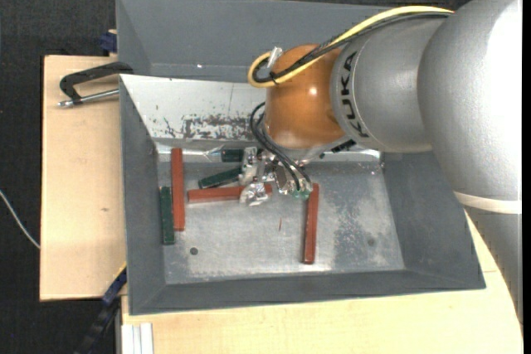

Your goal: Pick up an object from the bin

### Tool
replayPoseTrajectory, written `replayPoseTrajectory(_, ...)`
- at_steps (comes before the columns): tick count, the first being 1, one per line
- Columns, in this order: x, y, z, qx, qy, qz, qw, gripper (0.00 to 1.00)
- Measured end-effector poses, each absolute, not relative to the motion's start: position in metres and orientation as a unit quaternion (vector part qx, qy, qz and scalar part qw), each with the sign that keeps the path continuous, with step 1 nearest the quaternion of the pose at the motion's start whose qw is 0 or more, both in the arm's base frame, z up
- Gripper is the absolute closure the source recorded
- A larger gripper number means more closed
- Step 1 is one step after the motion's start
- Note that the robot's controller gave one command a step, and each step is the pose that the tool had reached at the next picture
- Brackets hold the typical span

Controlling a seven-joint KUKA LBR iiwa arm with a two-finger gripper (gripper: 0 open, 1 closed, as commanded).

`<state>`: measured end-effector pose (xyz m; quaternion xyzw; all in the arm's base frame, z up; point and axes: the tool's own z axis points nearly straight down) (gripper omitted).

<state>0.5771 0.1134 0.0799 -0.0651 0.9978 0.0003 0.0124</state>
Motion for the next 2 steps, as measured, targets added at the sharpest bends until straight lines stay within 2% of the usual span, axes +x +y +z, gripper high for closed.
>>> replayPoseTrajectory(1, 0.577, 0.113, 0.08, -0.065, 0.998, 0.0, 0.012, 1.0)
replayPoseTrajectory(2, 0.592, 0.126, 0.251, -0.034, 0.999, 0.002, 0.006, 1.0)
